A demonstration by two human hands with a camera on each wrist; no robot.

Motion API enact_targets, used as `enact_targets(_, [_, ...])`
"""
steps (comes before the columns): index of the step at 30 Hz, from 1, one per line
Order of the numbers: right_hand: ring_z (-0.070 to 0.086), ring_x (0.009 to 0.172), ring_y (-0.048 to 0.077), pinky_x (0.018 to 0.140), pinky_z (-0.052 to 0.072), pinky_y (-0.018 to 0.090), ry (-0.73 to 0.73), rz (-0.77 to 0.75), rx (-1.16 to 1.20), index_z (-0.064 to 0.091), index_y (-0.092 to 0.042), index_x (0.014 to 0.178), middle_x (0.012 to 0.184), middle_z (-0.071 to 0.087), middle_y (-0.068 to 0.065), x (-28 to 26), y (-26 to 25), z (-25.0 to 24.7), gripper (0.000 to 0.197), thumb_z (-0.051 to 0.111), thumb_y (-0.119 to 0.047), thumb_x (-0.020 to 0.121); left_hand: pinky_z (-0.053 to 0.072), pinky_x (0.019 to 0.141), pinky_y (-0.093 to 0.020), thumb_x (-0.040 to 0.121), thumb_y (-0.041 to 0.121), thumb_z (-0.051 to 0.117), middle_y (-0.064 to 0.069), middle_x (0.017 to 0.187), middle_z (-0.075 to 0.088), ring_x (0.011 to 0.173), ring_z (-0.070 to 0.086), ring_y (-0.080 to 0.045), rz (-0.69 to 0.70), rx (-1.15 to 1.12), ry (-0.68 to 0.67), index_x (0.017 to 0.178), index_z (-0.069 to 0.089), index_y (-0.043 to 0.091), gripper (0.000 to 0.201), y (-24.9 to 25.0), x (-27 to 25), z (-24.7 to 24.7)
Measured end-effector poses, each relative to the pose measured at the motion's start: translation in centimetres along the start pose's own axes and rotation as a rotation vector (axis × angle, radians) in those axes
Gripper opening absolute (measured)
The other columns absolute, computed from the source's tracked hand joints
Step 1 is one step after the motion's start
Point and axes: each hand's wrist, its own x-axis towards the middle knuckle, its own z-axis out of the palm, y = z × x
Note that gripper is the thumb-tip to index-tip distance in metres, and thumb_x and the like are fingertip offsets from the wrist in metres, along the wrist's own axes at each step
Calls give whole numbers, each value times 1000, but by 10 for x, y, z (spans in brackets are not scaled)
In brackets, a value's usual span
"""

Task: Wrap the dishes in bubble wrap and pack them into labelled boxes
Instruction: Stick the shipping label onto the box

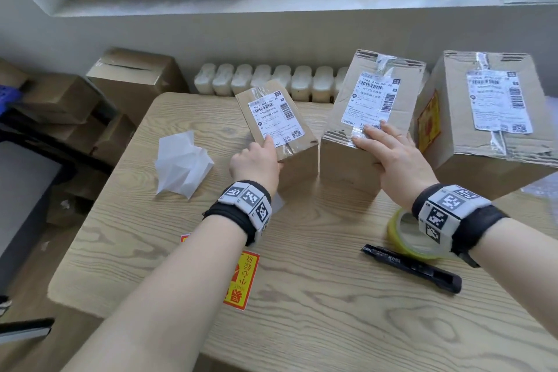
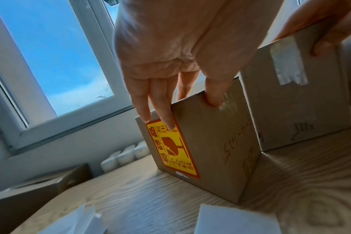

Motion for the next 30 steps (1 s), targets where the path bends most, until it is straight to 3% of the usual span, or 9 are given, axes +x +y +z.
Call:
enact_targets(3, [14, 145, 20, 117, 12, 47, -4, -11, 29, 48, -27, 136, 152, 32, -3, 0, 2, -5, 67, 43, 16, 84, 38, 72, -35, 95, 44, 48, -12, 123, 54, 110, 56, -30, -13, -5, -11, 143, 28, 16, 59, 3, 9, -3])
enact_targets(11, [14, 145, 20, 117, 14, 47, 16, 18, 19, 49, -25, 135, 152, 33, -2, -2, 1, -5, 71, 41, 21, 81, 37, 70, -35, 95, 42, 49, -13, 121, 54, 109, 56, -31, -13, -45, -10, 140, 30, 16, 55, 2, 8, -2])
enact_targets(22, [5, 147, 20, 118, 15, 41, -63, 64, -120, 25, -32, 147, 158, 16, -2, -1, -27, -7, 73, 37, 11, 90, 41, 73, -36, 94, 42, 50, -13, 118, 56, 108, 56, -31, 8, -54, -15, 136, 33, 15, 52, -1, 5, -6])
enact_targets(30, [-6, 146, 19, 118, 10, 41, -132, 65, -150, 8, -30, 150, 159, 1, -3, -9, -28, -8, 76, 40, 1, 89, 44, 96, -45, 96, 37, 46, -14, 135, 46, 123, 46, -32, 54, -291, -161, 150, 13, 16, 66, -10, -7, -2])
